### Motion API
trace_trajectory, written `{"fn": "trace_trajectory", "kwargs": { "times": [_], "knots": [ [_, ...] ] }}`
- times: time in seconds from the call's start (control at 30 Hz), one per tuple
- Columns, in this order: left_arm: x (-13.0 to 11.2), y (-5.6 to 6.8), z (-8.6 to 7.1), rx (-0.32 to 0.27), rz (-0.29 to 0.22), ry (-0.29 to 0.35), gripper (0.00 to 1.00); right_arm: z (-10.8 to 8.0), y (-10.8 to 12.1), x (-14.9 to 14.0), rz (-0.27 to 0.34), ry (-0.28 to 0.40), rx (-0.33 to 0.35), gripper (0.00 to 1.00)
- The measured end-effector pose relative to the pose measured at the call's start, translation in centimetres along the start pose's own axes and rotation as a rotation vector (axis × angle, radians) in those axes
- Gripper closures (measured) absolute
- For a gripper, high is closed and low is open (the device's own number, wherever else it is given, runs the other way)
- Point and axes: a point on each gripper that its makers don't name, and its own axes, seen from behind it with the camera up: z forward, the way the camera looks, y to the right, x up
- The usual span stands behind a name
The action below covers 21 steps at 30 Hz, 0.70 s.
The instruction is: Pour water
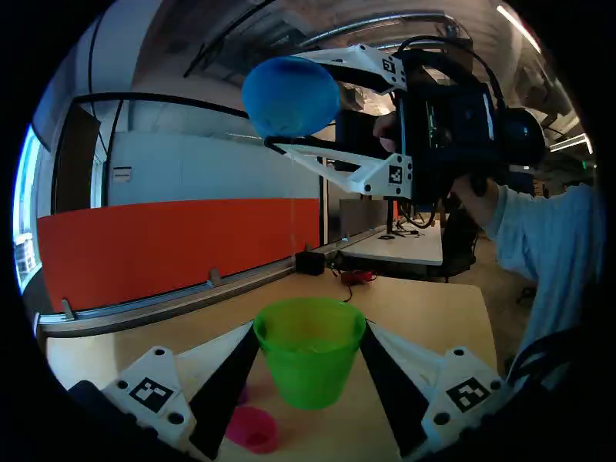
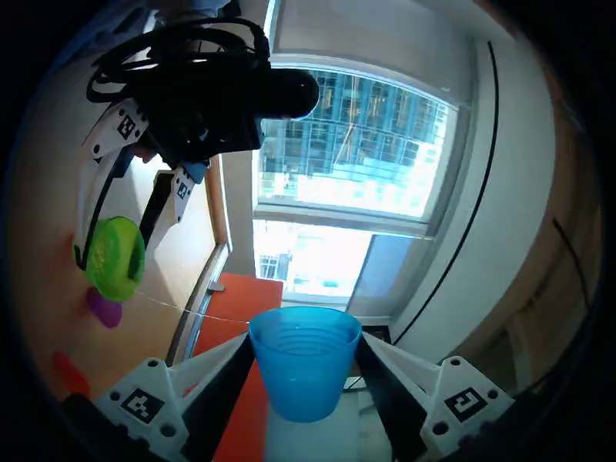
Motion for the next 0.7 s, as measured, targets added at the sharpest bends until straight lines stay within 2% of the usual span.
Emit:
{"fn": "trace_trajectory", "kwargs": {
  "times": [0.47, 0.57, 0.7],
  "knots": [
    [0.21, -0.06, -0.15, 0.002, 0.001, 0.003, 0.13, -0.09, -0.15, 0.41, -0.005, 0.008, 0.005, 0.10],
    [0.27, -0.08, -0.19, 0.002, 0.000, 0.005, 0.13, -0.08, -0.10, 0.44, 0.007, 0.009, 0.003, 0.10],
    [0.33, -0.18, -0.20, 0.005, -0.001, 0.006, 0.13, -0.08, 0.09, 0.58, 0.054, 0.012, -0.003, 0.10]
  ]
}}
